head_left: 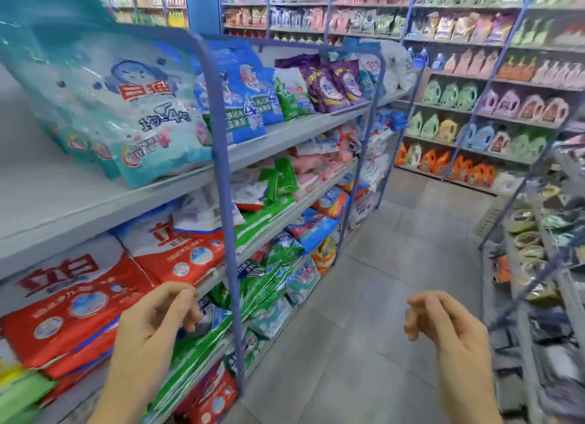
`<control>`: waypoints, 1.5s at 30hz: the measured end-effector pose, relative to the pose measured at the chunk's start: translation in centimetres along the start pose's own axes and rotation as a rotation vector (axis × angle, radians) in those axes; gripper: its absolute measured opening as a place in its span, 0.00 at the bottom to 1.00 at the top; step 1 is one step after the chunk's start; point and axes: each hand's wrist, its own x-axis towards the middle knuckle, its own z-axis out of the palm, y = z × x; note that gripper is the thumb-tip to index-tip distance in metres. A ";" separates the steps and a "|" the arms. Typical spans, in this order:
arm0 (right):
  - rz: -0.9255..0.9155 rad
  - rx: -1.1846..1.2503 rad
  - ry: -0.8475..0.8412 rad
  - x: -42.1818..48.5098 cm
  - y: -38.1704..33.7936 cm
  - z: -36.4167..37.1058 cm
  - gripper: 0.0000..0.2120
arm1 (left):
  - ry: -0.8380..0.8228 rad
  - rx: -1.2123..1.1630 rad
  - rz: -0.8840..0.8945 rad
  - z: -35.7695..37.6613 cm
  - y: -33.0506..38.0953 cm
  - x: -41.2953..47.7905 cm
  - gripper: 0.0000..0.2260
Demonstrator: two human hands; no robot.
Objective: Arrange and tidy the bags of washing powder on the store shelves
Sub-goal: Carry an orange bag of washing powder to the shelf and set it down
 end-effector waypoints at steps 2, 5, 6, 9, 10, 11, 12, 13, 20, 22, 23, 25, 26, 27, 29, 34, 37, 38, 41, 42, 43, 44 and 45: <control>0.002 -0.010 0.005 3.2 1.3 -1.3 0.31 | -0.009 -0.015 -0.012 3.3 0.1 1.8 0.10; 0.020 -0.003 0.002 7.6 3.3 -2.5 0.32 | -0.027 -0.015 -0.012 7.1 -0.5 4.9 0.10; 0.025 0.002 0.003 9.2 4.0 -2.7 0.32 | -0.026 -0.007 -0.013 8.2 -1.0 6.0 0.11; 0.020 0.011 -0.006 14.2 6.2 -2.9 0.31 | -0.006 -0.080 -0.027 11.5 -2.1 9.7 0.10; 0.008 0.012 -0.010 16.0 7.0 -2.8 0.31 | -0.002 -0.107 -0.025 12.7 -2.5 11.1 0.16; -0.001 0.011 -0.015 17.9 7.6 -2.7 0.31 | 0.000 -0.119 -0.033 13.8 -3.1 12.5 0.25; -0.011 0.004 -0.016 20.0 8.3 -2.6 0.30 | 0.010 -0.121 -0.042 14.9 -3.9 14.1 0.29; -0.019 -0.003 -0.018 22.0 8.9 -2.4 0.30 | 0.031 -0.116 -0.046 16.0 -4.6 15.8 0.31; -0.052 -0.065 -0.082 36.5 12.9 0.2 0.26 | 0.086 -0.104 -0.027 22.3 -8.1 27.9 0.33; -0.040 -0.068 -0.101 40.0 14.2 0.9 0.27 | 0.095 -0.116 -0.050 23.8 -8.8 30.5 0.31; -0.033 -0.060 -0.107 41.7 14.9 1.3 0.29 | 0.095 -0.109 -0.049 24.6 -9.1 31.7 0.31; -0.013 -0.063 -0.140 45.1 16.5 2.3 0.27 | 0.097 -0.078 -0.052 25.9 -10.1 33.8 0.31; -0.014 -0.070 -0.179 47.0 17.6 2.8 0.21 | 0.111 -0.064 -0.064 26.6 -10.6 34.7 0.31; -0.017 -0.079 -0.217 48.7 18.5 3.3 0.15 | 0.124 -0.050 -0.075 27.1 -10.9 35.4 0.31; -0.022 -0.092 -0.274 52.7 20.9 4.4 0.17 | 0.160 0.012 -0.074 28.4 -11.5 36.8 0.28; -0.074 -0.149 -0.461 63.3 26.3 7.9 0.13 | 0.321 0.061 -0.093 32.5 -13.0 39.5 0.10; -0.193 -0.307 -0.575 69.3 29.8 10.5 0.07 | 0.450 0.092 -0.134 35.1 -13.4 40.7 0.10; -0.237 -0.381 -0.623 71.2 31.0 11.5 0.04 | 0.495 0.093 -0.144 35.9 -13.6 41.1 0.11; -0.444 -0.602 -0.765 76.2 35.0 14.9 0.09 | 0.560 0.128 -0.173 38.1 -14.0 41.9 0.14; -0.557 -0.692 -0.809 77.6 36.2 16.1 0.14 | 0.584 0.149 -0.182 38.7 -14.0 42.0 0.14; -0.677 -0.782 -0.859 78.8 37.4 17.2 0.18 | 0.615 0.164 -0.184 39.4 -14.0 42.2 0.10; -0.794 -0.865 -0.903 79.8 38.3 18.2 0.23 | 0.636 0.173 -0.189 39.9 -14.0 42.4 0.08; -0.903 -0.933 -0.935 80.6 39.1 19.0 0.27 | 0.660 0.188 -0.187 40.3 -14.0 42.6 0.09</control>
